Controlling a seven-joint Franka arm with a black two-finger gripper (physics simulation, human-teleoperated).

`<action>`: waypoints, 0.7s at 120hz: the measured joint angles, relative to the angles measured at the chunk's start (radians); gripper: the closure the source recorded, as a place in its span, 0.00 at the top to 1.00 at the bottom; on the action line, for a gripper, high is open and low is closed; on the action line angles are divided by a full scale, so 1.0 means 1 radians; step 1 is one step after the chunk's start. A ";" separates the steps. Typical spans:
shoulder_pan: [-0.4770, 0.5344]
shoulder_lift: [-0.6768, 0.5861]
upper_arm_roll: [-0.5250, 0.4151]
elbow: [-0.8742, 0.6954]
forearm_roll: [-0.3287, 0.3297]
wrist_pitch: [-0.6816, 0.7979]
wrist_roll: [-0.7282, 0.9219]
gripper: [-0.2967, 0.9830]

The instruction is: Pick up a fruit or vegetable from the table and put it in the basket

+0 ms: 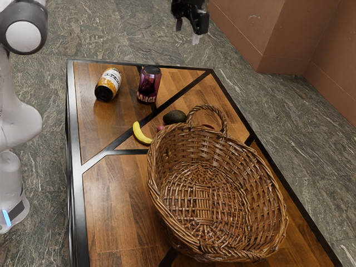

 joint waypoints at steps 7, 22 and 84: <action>-0.052 0.032 -0.011 -0.036 -0.010 0.020 0.033 0.75; 0.674 0.036 -0.776 -0.056 -0.022 0.050 0.105 0.75; 1.090 0.059 -0.972 -0.352 -0.072 0.262 0.307 0.75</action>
